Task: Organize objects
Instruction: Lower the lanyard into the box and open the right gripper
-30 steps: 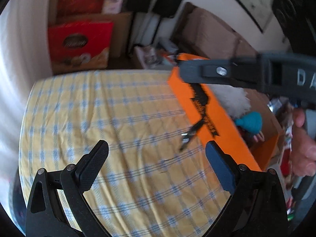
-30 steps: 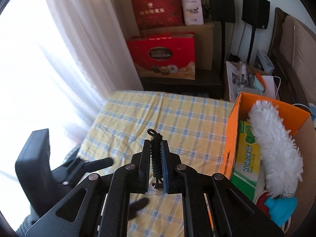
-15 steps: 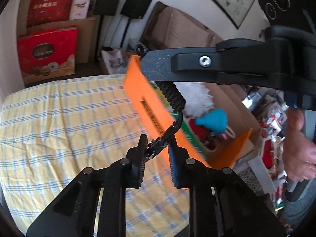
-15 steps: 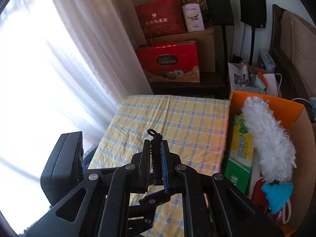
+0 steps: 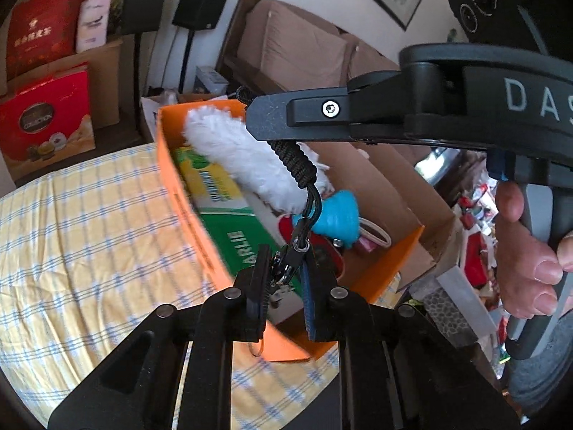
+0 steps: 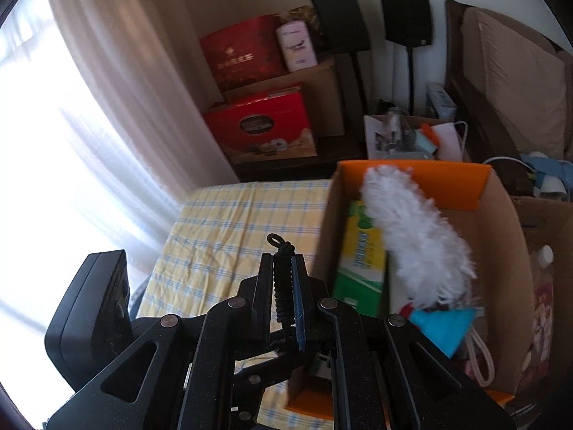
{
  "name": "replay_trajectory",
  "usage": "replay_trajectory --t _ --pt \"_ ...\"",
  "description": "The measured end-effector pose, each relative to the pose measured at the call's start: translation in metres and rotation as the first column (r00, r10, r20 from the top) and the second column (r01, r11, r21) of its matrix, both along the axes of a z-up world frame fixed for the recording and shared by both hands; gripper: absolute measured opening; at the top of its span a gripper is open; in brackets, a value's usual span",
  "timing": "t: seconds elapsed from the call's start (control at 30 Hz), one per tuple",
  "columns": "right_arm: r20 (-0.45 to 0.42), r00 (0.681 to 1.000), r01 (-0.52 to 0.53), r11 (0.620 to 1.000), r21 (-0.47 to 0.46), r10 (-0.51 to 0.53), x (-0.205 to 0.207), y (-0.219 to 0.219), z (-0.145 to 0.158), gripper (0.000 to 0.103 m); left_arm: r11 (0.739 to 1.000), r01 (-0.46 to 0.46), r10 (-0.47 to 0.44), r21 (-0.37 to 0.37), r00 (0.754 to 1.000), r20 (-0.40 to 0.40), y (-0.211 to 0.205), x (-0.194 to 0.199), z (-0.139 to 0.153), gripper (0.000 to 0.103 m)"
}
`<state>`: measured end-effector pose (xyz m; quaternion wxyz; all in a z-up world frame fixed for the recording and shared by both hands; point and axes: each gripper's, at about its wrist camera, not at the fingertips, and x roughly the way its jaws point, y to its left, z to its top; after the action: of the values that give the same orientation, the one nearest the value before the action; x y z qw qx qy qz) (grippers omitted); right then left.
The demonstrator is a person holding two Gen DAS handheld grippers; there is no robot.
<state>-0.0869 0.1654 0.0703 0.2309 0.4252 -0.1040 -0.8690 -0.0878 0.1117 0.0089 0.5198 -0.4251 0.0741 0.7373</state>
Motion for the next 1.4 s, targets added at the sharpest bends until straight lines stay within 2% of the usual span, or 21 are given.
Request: replay_trajectory --t 0.2,0.4,0.53,0.73,0.83,0.9,0.93,0.97,1.03,1.13,1.17,1.2,1.4 --pt "0.021 0.999 0.041 0.999 -0.002 -0.041 -0.002 0.029 -0.012 0.009 0.998 0.018 -0.017 -0.057 1.000 0.011 0.028 0.008 -0.008 0.014" --pt "0.063 0.994 0.086 0.996 0.000 -0.086 -0.006 0.056 -0.035 0.009 0.986 0.032 -0.032 -0.163 0.999 0.003 0.057 0.012 -0.028 0.014" --pt "0.093 0.989 0.113 0.994 0.004 -0.113 -0.014 0.070 -0.053 0.009 0.982 0.042 -0.040 -0.182 0.999 0.015 0.065 0.013 -0.038 0.015" --pt "0.117 0.982 0.149 0.989 0.017 -0.150 -0.022 0.083 -0.077 0.009 0.982 0.039 -0.038 -0.182 0.999 0.006 0.064 0.016 -0.038 0.021" --pt "0.120 0.981 0.152 0.988 0.039 -0.156 -0.025 0.085 -0.083 0.010 0.986 0.025 -0.023 -0.166 1.000 0.014 0.059 0.015 -0.033 0.033" --pt "0.118 0.980 0.156 0.986 0.062 -0.162 -0.027 0.086 -0.086 0.011 0.989 0.001 0.000 -0.149 1.000 0.006 0.052 0.013 -0.026 0.046" --pt "0.115 0.980 0.158 0.985 0.071 -0.165 -0.027 0.085 -0.086 0.012 0.990 -0.005 0.006 -0.140 1.000 0.007 0.052 0.013 -0.024 0.047" --pt "0.110 0.980 0.157 0.984 0.083 -0.165 -0.026 0.085 -0.086 0.021 0.991 -0.014 0.015 -0.131 1.000 0.009 0.048 0.012 -0.021 0.048" --pt "0.090 0.981 0.161 0.981 0.106 -0.171 -0.023 0.083 -0.085 0.032 0.992 -0.031 0.033 -0.121 0.999 0.011 0.043 0.006 -0.015 0.048" --pt "0.070 0.984 0.155 0.980 0.122 -0.165 -0.018 0.080 -0.080 0.032 0.991 -0.067 0.067 -0.118 0.998 -0.008 0.030 0.001 -0.009 0.055" --pt "0.059 0.985 0.153 0.980 0.124 -0.161 -0.015 0.079 -0.078 0.033 0.990 -0.080 0.079 -0.117 0.997 -0.017 0.026 -0.002 -0.006 0.065" --pt "0.051 0.985 0.154 0.979 0.130 -0.162 -0.013 0.078 -0.076 0.034 0.989 -0.092 0.089 -0.113 0.996 -0.025 0.019 -0.001 -0.002 0.069" --pt "-0.015 0.985 0.170 0.972 0.162 -0.170 0.006 0.070 -0.066 0.051 0.981 -0.171 0.166 -0.095 0.984 -0.059 -0.007 -0.005 0.007 0.082"
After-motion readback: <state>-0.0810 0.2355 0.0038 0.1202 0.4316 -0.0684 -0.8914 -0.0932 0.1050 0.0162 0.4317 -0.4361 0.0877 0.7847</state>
